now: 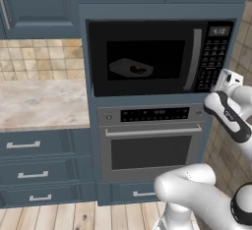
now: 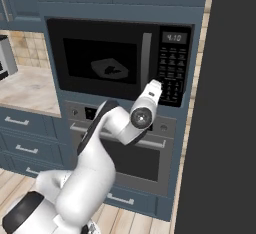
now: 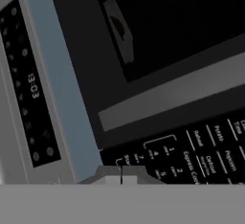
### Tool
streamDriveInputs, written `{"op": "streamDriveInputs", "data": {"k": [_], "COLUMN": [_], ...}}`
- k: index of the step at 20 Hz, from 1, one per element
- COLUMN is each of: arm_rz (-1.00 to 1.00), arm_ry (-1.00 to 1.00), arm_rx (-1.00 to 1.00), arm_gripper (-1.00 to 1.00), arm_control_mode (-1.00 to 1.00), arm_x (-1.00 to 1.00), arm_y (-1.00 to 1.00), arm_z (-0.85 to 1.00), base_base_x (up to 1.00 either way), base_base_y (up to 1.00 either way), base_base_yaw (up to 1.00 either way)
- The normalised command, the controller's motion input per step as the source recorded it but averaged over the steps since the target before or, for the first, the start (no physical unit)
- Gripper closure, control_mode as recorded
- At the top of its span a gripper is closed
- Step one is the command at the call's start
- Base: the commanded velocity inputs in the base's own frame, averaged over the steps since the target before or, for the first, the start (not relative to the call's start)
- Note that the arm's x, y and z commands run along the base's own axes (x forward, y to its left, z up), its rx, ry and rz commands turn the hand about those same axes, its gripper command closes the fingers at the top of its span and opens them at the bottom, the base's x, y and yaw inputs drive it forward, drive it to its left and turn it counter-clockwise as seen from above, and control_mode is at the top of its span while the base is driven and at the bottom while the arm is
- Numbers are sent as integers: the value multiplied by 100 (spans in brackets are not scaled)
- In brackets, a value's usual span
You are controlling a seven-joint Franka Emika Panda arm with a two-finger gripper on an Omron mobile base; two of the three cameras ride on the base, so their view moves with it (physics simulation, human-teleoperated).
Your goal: Place the tupperware containing the shrimp and carrot meal in the microwave. Close the microwave door and press the start button to reheat the meal.
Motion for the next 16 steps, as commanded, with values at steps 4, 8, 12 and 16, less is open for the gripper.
{"op": "streamDriveInputs", "data": {"k": [4, 8, 12, 16], "arm_rz": [0, 0, 0, 0], "arm_ry": [0, 0, 0, 0], "arm_rx": [0, 0, 0, 0], "arm_gripper": [100, 100, 100, 100], "arm_control_mode": [-100, -100, -100, -100], "arm_x": [34, 32, 29, 26], "arm_y": [-19, -19, -8, -5], "arm_z": [-1, -7, -14, -21], "base_base_x": [0, 0, 0, 0], "base_base_y": [0, 0, 0, 0], "base_base_yaw": [0, 0, 0, 0]}}
